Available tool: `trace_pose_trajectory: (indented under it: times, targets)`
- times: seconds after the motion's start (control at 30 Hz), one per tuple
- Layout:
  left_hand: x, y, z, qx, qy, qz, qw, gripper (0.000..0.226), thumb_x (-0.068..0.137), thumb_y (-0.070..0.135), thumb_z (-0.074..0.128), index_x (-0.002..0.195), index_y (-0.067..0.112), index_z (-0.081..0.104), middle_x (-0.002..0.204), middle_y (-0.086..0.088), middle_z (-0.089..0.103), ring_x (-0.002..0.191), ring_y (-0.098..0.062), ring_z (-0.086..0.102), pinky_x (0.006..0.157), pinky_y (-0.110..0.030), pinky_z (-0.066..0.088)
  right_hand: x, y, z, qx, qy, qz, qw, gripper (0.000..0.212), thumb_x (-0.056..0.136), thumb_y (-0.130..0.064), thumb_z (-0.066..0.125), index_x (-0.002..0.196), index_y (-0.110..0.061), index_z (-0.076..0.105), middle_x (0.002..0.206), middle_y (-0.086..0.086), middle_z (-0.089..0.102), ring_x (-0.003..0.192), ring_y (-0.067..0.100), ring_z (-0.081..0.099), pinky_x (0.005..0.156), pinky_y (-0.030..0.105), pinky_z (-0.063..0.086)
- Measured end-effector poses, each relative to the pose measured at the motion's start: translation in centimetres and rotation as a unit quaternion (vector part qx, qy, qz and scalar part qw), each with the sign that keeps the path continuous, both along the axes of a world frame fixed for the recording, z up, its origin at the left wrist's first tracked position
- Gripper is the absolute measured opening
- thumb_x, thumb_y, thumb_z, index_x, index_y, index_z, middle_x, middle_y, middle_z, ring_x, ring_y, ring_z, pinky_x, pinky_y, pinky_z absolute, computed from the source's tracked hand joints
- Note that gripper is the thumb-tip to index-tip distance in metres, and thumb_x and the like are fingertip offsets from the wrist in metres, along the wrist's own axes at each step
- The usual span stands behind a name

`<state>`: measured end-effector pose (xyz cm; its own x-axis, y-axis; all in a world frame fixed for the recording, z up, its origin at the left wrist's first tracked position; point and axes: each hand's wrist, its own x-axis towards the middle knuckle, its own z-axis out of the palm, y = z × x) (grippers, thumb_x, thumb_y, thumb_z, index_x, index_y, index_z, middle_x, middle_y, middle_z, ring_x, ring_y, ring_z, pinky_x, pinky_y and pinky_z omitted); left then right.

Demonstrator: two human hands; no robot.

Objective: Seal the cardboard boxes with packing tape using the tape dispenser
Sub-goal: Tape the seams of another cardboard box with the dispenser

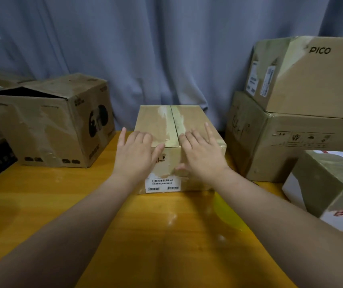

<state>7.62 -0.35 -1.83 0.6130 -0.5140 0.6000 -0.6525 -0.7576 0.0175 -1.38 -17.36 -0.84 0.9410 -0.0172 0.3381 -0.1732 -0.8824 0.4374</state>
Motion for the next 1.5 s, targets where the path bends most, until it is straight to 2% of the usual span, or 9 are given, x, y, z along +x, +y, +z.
trace_pose_trajectory:
  times: [0.17, 0.37, 0.5, 0.67, 0.83, 0.93, 1.13, 1.33, 1.5]
  targets:
    - [-0.9, -3.0, 3.0, 0.029, 0.055, -0.116, 0.991, 0.055, 0.100, 0.047, 0.022, 0.125, 0.013, 0.057, 0.142, -0.009, 0.048, 0.136, -0.024, 0.035, 0.115, -0.036, 0.016, -1.4, -5.0, 2.9, 0.312, -0.053, 0.005, 0.948, 0.065, 0.093, -0.065, 0.007, 0.142, -0.038, 0.041, 0.154, -0.009, 0.031, 0.146, 0.015, 0.013, 0.115, 0.048, -0.011]
    - [-1.3, -8.4, 4.4, 0.127, 0.151, -0.152, 0.968, 0.058, 0.098, 0.055, 0.020, 0.147, 0.025, 0.033, 0.156, -0.003, 0.026, 0.143, -0.020, 0.023, 0.112, -0.035, 0.022, -2.2, -7.9, -0.1, 0.680, -0.074, 0.095, 0.723, 0.040, 0.100, -0.045, 0.038, 0.129, -0.028, 0.058, 0.143, -0.005, 0.048, 0.136, 0.011, 0.037, 0.115, 0.035, 0.028]
    - [-1.7, -9.2, 2.3, 0.178, 0.041, -0.076, 0.980, 0.070, 0.091, 0.064, 0.016, 0.146, 0.024, 0.032, 0.152, -0.004, 0.035, 0.139, -0.023, 0.033, 0.108, -0.034, 0.030, -2.6, -7.3, -3.0, 0.652, -0.125, 0.121, 0.738, 0.034, 0.098, -0.028, 0.051, 0.131, -0.029, 0.049, 0.126, -0.008, 0.057, 0.108, 0.000, 0.056, 0.090, 0.013, 0.045]
    - [-1.5, -8.8, 1.8, 0.214, -0.054, -0.069, 0.973, 0.088, 0.081, 0.074, 0.018, 0.141, 0.014, 0.042, 0.142, -0.011, 0.048, 0.129, -0.028, 0.048, 0.103, -0.036, 0.040, -3.0, -8.6, -3.0, 0.566, -0.089, 0.125, 0.810, 0.051, 0.092, -0.026, 0.061, 0.139, -0.029, 0.042, 0.136, -0.005, 0.051, 0.122, 0.008, 0.049, 0.094, 0.007, 0.038]
    - [-2.4, -10.5, 2.7, 0.218, -0.011, -0.115, 0.969, 0.080, 0.087, 0.069, 0.013, 0.152, 0.021, 0.014, 0.156, -0.011, 0.023, 0.144, -0.028, 0.020, 0.117, -0.040, 0.011, -2.8, -7.2, -1.1, 0.761, -0.145, 0.090, 0.626, 0.047, 0.099, -0.051, 0.028, 0.129, -0.030, 0.057, 0.117, -0.013, 0.061, 0.106, -0.002, 0.057, 0.090, 0.015, 0.047]
    - [-2.9, -12.4, 2.2, 0.226, -0.018, -0.119, 0.967, 0.064, 0.099, 0.052, 0.020, 0.152, 0.017, 0.009, 0.157, -0.009, 0.023, 0.143, -0.026, 0.023, 0.115, -0.037, 0.018, -2.0, -6.0, -1.3, 0.748, -0.213, 0.064, 0.625, 0.034, 0.103, -0.024, 0.040, 0.134, -0.019, 0.054, 0.119, -0.009, 0.060, 0.107, 0.001, 0.057, 0.087, 0.010, 0.044]
    - [-1.5, -9.2, 1.2, 0.236, -0.073, -0.159, 0.956, 0.057, 0.097, 0.039, 0.024, 0.128, 0.003, 0.056, 0.129, -0.017, 0.059, 0.119, -0.030, 0.057, 0.098, -0.041, 0.046, -1.2, -5.1, -1.7, 0.710, -0.235, 0.036, 0.663, 0.038, 0.105, -0.021, 0.029, 0.138, -0.021, 0.048, 0.136, -0.005, 0.051, 0.120, 0.004, 0.044, 0.090, 0.011, 0.034]
    - [0.8, -1.4, 0.2, 0.167, -0.086, -0.132, 0.973, 0.051, 0.096, 0.031, 0.031, 0.133, 0.001, 0.051, 0.129, -0.016, 0.059, 0.122, -0.031, 0.055, 0.101, -0.044, 0.042, -1.2, -4.8, -1.9, 0.716, -0.247, 0.011, 0.653, 0.042, 0.106, -0.025, 0.025, 0.147, -0.021, 0.036, 0.146, -0.003, 0.042, 0.126, 0.005, 0.039, 0.100, 0.018, 0.030]
    - [1.9, 3.4, -0.3, 0.037, 0.053, -0.056, 0.996, 0.047, 0.100, 0.037, 0.036, 0.140, 0.015, 0.044, 0.144, -0.006, 0.045, 0.123, -0.029, 0.050, 0.094, -0.042, 0.045, -0.6, -2.9, -1.2, 0.731, -0.279, -0.056, 0.621, 0.045, 0.106, -0.029, 0.024, 0.146, -0.013, 0.037, 0.147, 0.006, 0.042, 0.130, 0.019, 0.041, 0.104, 0.027, 0.031]
